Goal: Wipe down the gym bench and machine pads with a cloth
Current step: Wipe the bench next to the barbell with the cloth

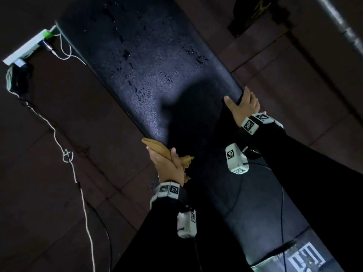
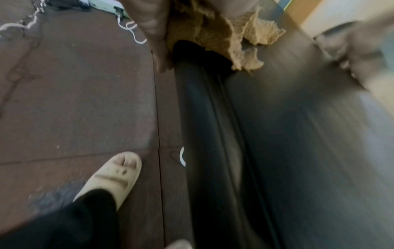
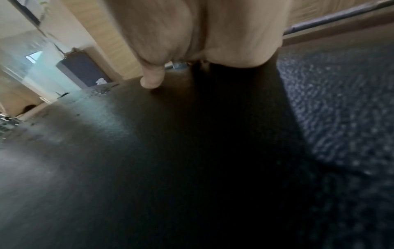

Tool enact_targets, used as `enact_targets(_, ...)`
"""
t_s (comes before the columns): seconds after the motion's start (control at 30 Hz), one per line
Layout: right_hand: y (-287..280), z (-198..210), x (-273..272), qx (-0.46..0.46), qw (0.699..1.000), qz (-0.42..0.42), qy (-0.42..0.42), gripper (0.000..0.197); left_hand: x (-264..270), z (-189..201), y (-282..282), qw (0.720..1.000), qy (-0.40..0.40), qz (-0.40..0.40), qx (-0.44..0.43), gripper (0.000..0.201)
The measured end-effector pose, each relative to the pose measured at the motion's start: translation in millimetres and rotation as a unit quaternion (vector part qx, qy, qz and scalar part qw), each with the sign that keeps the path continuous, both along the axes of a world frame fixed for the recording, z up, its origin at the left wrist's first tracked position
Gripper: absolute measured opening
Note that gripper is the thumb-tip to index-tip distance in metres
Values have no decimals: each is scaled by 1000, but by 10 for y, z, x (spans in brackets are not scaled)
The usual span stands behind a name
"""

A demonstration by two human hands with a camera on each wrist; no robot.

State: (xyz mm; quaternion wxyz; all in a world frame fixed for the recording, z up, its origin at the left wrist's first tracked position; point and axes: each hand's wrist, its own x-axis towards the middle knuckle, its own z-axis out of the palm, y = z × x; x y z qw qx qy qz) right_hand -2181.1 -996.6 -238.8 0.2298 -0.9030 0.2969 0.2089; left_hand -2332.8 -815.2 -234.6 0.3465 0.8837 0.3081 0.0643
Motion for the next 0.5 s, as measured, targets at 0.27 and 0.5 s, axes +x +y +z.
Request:
enact_targets(0.27,16,-104,-8,-57,998,12,0,77,1106,-210,794,997,35,50,-51,73)
enact_targets(0.5,32,-42,24,-57,998,20,35,77,1166,-99,782,996,37,68,-37,67)
